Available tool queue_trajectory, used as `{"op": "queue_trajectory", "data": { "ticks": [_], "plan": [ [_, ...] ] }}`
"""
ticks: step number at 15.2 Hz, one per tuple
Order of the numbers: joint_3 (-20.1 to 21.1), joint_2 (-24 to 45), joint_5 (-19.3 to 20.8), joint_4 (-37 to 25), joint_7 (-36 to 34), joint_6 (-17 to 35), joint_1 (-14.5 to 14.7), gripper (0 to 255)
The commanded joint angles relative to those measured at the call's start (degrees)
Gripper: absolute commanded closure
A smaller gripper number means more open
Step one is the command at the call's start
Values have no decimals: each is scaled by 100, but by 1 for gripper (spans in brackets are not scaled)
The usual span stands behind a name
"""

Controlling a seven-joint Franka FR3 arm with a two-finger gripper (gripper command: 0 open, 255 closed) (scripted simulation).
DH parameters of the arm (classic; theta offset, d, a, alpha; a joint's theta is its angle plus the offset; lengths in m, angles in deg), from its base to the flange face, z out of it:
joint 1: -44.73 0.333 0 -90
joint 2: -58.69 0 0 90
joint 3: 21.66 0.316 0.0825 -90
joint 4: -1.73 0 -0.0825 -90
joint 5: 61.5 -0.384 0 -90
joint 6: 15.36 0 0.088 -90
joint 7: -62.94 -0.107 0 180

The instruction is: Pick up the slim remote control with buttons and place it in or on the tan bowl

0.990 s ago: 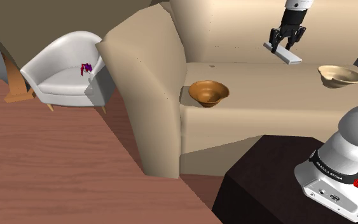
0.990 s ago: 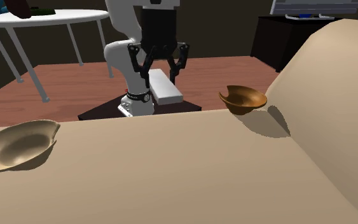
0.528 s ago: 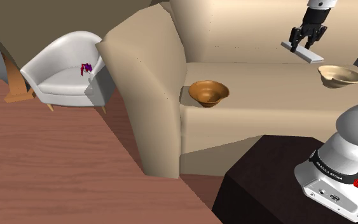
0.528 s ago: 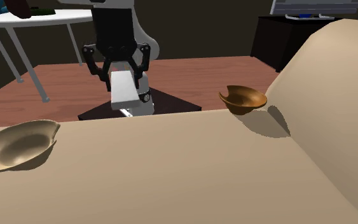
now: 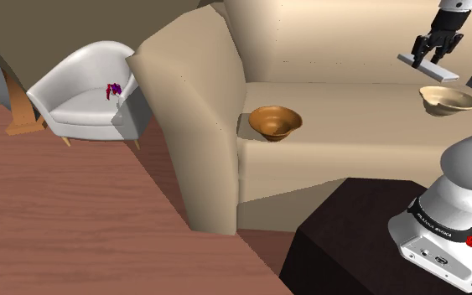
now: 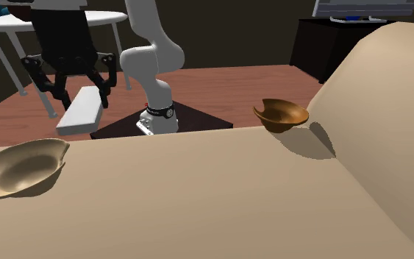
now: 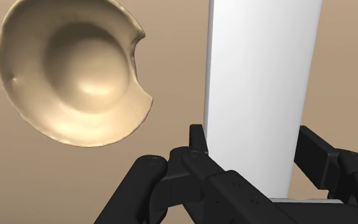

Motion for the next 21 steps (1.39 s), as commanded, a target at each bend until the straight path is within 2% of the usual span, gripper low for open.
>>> {"op": "queue_trajectory", "data": {
  "ticks": [1, 7, 12, 21],
  "plan": [
    [-228, 141, 10, -169, 313, 11, -69, 255],
    [-945, 687, -109, -748, 1293, 62, -244, 255],
    [-1585, 1393, -487, -1414, 2234, 80, -373, 255],
    [-1654, 1520, -541, -822, 2269, 774, -397, 255]
  ]
}}
